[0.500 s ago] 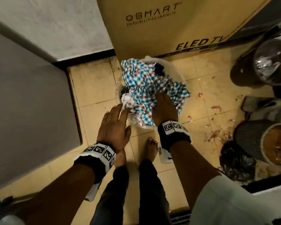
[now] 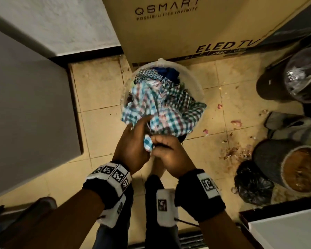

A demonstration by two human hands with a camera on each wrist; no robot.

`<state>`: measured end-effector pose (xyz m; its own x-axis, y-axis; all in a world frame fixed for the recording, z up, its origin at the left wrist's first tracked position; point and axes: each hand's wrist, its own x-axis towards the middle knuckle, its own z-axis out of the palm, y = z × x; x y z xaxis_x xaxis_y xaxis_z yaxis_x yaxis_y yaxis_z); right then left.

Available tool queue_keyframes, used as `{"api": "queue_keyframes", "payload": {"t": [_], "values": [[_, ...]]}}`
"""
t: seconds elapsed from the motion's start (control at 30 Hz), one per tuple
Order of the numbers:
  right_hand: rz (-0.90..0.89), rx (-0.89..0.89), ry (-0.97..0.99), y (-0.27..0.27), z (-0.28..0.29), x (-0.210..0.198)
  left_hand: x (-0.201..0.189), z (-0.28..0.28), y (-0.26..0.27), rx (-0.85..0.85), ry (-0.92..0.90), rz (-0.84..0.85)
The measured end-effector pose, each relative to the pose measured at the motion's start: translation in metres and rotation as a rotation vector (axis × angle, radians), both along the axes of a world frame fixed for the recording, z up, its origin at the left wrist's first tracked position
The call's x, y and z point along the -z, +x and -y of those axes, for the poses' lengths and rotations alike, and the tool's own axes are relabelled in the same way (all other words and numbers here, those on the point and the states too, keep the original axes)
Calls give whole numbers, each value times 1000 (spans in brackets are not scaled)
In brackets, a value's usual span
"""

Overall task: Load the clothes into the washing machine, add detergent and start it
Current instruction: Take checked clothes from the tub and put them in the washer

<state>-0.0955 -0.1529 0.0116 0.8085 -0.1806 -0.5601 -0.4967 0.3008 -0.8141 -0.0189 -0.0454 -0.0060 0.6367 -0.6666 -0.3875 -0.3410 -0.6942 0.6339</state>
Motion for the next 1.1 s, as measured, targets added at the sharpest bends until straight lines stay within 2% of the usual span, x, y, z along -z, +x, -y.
{"api": "queue_keyframes", "payload": {"t": [0.03, 0.07, 0.17, 0.2, 0.27, 0.33, 0.4, 0.43, 0.5, 0.6, 0.7, 0.8, 0.87, 0.93, 1.03, 1.07, 1.1], "values": [[26, 5, -14, -5, 2, -8, -8, 0, -5, -3, -52, 16], [32, -9, -148, -9, 4, -13, -17, -1, -12, 29, -100, 64], [3, 10, -799, -20, 12, -14, -32, -12, -30, 77, -187, 51], [-15, 10, -929, -21, 16, -14, -35, -19, -32, 93, -181, 52], [-64, -152, -913, -23, 30, -2, -41, -32, -32, 215, -165, 103], [-162, -536, -866, -21, 37, 16, -51, -46, -30, 416, -178, 149], [-244, -842, -945, -19, 33, 36, -69, -53, -31, 580, -204, 187], [-259, -911, -981, -19, 31, 44, -78, -54, -33, 624, -247, 218], [-270, -930, -963, -18, 29, 52, -102, -58, -37, 670, -334, 267], [-293, -814, -878, -14, 30, 52, -128, -68, -43, 688, -419, 233], [-327, -517, -837, -10, 32, 52, -111, -87, -38, 634, -244, 206], [-428, -135, -833, 0, 45, 38, -85, -83, -13, 284, 15, 93], [-404, 86, -842, 9, 55, 23, -63, -73, 7, 49, 103, -3], [-324, 262, -843, 21, 58, 4, -45, -59, 28, -55, 185, -22], [-222, 410, -847, 36, 57, -25, -35, -32, 49, -101, 319, 66], [-195, 457, -841, 41, 55, -32, -37, -24, 54, -172, 341, 69], [-174, 492, -830, 44, 53, -38, -44, -19, 58, -303, 277, -35]]}}
